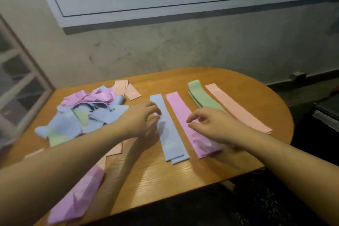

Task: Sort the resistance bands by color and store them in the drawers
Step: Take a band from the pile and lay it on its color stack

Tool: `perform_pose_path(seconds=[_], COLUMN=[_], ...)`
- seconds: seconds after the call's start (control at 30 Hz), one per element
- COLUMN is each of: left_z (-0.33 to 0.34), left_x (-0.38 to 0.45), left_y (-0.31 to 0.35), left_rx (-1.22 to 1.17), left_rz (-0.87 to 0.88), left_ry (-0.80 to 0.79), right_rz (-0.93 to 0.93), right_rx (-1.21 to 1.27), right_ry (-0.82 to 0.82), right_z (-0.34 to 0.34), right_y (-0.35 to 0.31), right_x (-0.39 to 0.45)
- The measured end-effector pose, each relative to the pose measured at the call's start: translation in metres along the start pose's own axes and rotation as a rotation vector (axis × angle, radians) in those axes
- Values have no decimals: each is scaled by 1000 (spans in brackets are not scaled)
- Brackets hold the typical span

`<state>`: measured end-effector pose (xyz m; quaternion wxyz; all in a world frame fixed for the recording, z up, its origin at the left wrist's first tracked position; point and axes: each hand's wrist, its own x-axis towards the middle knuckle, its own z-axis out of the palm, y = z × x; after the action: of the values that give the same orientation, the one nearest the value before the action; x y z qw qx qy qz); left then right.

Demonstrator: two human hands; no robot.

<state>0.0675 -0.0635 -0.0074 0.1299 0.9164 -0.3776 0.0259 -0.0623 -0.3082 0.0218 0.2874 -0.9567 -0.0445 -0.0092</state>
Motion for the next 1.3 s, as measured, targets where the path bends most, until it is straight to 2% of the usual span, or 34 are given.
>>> perform_pose_path(seconds=[0.23, 0.43, 0.53, 0.77, 0.83, 1.03, 1.17, 1.3], left_z=[-24, -34, -31, -15, -11, -4, 0, -2], left_x=[-103, -177, -200, -219, -220, -221, -221, -225], left_y=[-64, -107, -131, -162, -166, -170, -172, -166], left_rx=[-8, 11, -41, -276, -312, -108, -99, -165], left_rz=[-169, -316, -423, -565, -560, -471, -411, -372], left_ry=[40, 218, 301, 304, 332, 298, 400, 530], right_rz=[-114, -164, -201, -265, -282, -341, -369, -453], right_rx=[-7, 14, 24, 126, 174, 274, 310, 227], right_ry=[-104, -143, -163, -132, -111, -47, -44, 49], right_z=[44, 83, 102, 134, 143, 175, 198, 217], right_y=[-65, -108, -125, -160, -167, -185, -201, -204], right_x=[26, 48, 59, 85, 92, 113, 123, 123])
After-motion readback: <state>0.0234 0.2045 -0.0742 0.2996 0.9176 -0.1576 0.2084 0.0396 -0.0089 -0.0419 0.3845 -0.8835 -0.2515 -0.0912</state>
